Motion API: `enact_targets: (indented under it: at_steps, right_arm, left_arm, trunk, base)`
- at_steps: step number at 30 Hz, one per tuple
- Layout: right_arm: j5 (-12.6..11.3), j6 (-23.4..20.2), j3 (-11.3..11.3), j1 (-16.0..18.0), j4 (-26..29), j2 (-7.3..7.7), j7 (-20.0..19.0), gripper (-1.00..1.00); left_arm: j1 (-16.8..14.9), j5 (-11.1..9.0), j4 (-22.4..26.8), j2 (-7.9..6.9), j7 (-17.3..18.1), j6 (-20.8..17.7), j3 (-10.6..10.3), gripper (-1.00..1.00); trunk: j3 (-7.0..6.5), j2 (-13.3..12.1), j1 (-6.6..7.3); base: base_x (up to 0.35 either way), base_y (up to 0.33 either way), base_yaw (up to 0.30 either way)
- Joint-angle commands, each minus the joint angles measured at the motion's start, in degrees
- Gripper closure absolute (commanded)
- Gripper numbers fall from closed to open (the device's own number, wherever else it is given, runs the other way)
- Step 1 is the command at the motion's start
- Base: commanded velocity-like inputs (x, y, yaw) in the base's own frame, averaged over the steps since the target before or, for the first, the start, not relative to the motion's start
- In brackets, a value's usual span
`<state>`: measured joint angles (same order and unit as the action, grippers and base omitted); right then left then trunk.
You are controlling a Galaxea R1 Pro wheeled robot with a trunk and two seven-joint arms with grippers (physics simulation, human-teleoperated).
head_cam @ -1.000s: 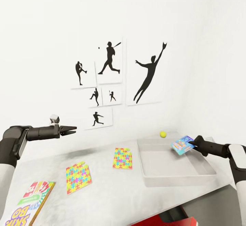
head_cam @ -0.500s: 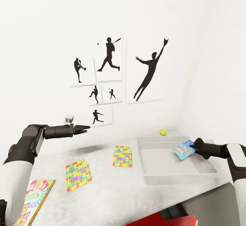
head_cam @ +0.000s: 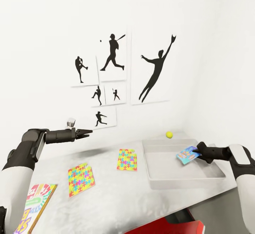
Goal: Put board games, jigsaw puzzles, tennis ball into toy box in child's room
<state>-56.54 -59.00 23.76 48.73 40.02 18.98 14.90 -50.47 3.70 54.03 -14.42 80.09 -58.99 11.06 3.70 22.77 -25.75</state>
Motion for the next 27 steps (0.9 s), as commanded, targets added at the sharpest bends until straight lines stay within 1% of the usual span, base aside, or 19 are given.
enact_targets:
  at_steps: [1,3,5,11,12,14,15,17,19,22,27]
  right_arm:
    - [-0.7,-0.1,0.1,0.9,-1.2,0.12,0.8,1.00]
    - [-0.7,-0.1,0.1,2.2,-3.6,0.39,1.1,1.00]
    - [-0.7,-0.1,0.1,2.9,-4.7,0.50,1.3,1.00]
    - [-0.7,-0.1,0.4,4.0,-6.5,0.63,2.9,1.00]
    - [-0.7,-0.1,0.8,4.2,-6.7,0.66,3.4,1.00]
    - [-0.9,-0.1,2.5,4.5,-6.9,0.72,4.6,1.00]
    - [-1.0,-0.1,3.1,4.5,-6.9,0.73,5.0,1.00]
    - [-1.1,-0.1,4.8,4.6,-6.9,0.74,6.8,1.00]
    - [-1.1,-0.1,5.6,4.7,-7.0,0.72,7.9,1.00]
    - [-1.6,-0.1,6.3,4.7,-7.0,0.71,8.9,1.00]
    - [-3.6,-0.1,6.5,4.7,-7.0,0.69,9.6,1.00]
  left_arm:
    - [-0.1,0.3,0.0,0.01,0.4,-0.6,0.1,-1.00]
    - [-0.1,0.3,0.0,0.01,0.4,-0.6,0.1,-1.00]
    - [-0.1,0.3,0.0,0.01,0.4,-0.6,0.1,-1.00]
    - [-0.1,0.2,0.0,0.01,0.4,-0.6,0.1,-1.00]
    - [-0.1,0.2,0.0,0.01,0.4,-0.6,0.1,-1.00]
    - [-0.1,0.2,0.0,0.01,0.4,-0.6,0.1,-1.00]
    - [-0.1,0.2,0.0,0.01,0.4,-0.6,0.1,-1.00]
    - [-0.1,0.2,0.0,-0.01,0.4,-0.6,0.1,-1.00]
    - [-0.1,0.1,0.0,-0.04,0.4,-0.6,0.2,-1.00]
    - [-0.1,0.1,0.0,-0.07,0.4,-0.7,0.4,-1.00]
    - [-0.1,0.1,0.0,-0.08,0.5,-0.7,0.4,-1.00]
  trunk:
    - [0.23,0.1,-0.04]
    - [0.42,0.1,-0.04]
    - [0.61,0.1,-0.04]
    - [1.18,0.1,-0.04]
    - [1.27,0.1,-0.04]
    - [1.46,0.1,-0.04]
    - [1.56,0.1,-0.04]
    - [1.75,0.1,-0.04]
    - [1.93,0.1,-0.04]
    - [2.22,0.1,-0.04]
    - [2.69,0.1,-0.04]
  base:
    - [0.000,0.000,0.000]
    - [0.000,0.000,0.000]
    - [0.000,0.000,0.000]
    - [0.000,0.000,0.000]
    - [0.000,0.000,0.000]
    - [0.000,0.000,0.000]
    - [0.000,0.000,0.000]
    - [0.000,0.000,0.000]
    - [0.000,0.000,0.000]
    - [0.000,0.000,0.000]
    - [0.000,0.000,0.000]
